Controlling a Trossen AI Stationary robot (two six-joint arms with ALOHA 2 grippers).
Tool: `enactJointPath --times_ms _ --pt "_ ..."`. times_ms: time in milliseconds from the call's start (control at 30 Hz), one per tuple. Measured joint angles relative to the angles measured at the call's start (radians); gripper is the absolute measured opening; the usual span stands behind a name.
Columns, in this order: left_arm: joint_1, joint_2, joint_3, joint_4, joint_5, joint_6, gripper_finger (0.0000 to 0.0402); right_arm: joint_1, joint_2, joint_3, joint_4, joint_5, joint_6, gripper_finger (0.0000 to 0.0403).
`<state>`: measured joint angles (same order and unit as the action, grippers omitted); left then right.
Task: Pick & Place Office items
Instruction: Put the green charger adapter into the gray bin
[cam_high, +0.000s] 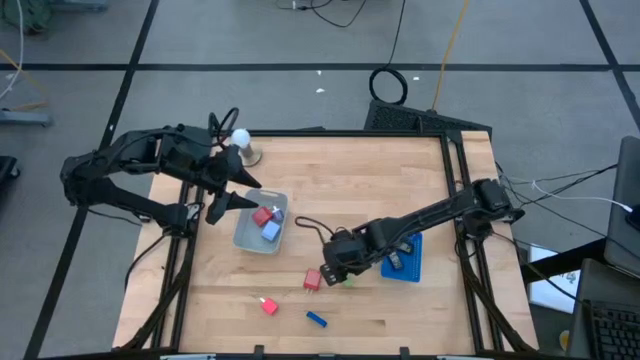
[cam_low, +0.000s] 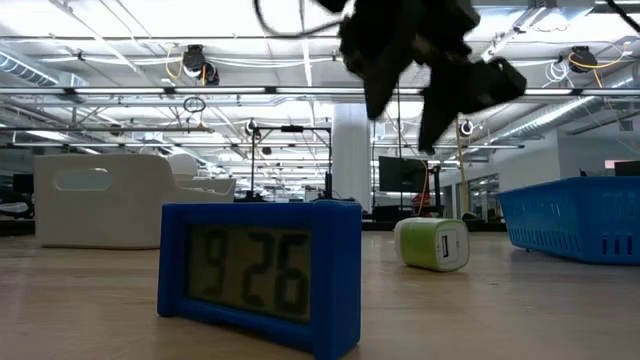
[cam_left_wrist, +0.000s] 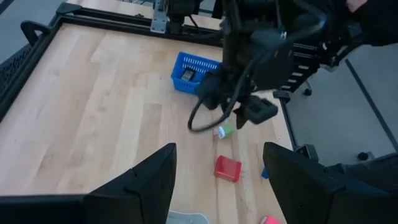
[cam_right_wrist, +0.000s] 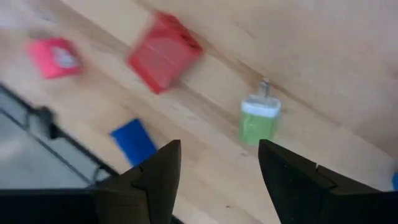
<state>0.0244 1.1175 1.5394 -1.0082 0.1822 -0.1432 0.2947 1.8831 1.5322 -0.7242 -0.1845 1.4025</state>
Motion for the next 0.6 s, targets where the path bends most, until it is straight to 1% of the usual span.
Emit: enactJointPath --times_ms 133,200,233,333,467,533,600 --pt "0.002 0.000 0.000 -0.005 0.000 0.010 0.0244 0.015 0.034 -0.002 -0.026 -0.034 0.045 0.0205" --pt "0.005 0.000 0.000 -0.016 -0.001 0.012 0.0244 0.035 0.033 0.000 0.049 -0.051 0.102 0.0205" --pt "0.008 0.000 0.000 -0.016 -0.002 0.012 0.0244 0.047 0.033 0.010 0.071 -0.052 0.134 0.0205" --pt "0.016 0.000 0.000 -0.016 0.001 0.021 0.0244 0.078 0.034 0.090 0.038 -0.045 0.209 0.0204" --pt "0.027 0.000 0.000 -0.020 0.001 0.068 0.0244 0.102 0.030 0.215 0.014 0.058 0.253 0.0196" --pt "0.035 0.000 0.000 -0.020 0.001 0.071 0.0243 0.107 0.030 0.243 0.036 0.096 0.243 0.0193" --pt "0.040 0.000 0.000 -0.020 0.001 0.063 0.0244 0.105 0.031 0.245 0.052 0.101 0.226 0.0190"
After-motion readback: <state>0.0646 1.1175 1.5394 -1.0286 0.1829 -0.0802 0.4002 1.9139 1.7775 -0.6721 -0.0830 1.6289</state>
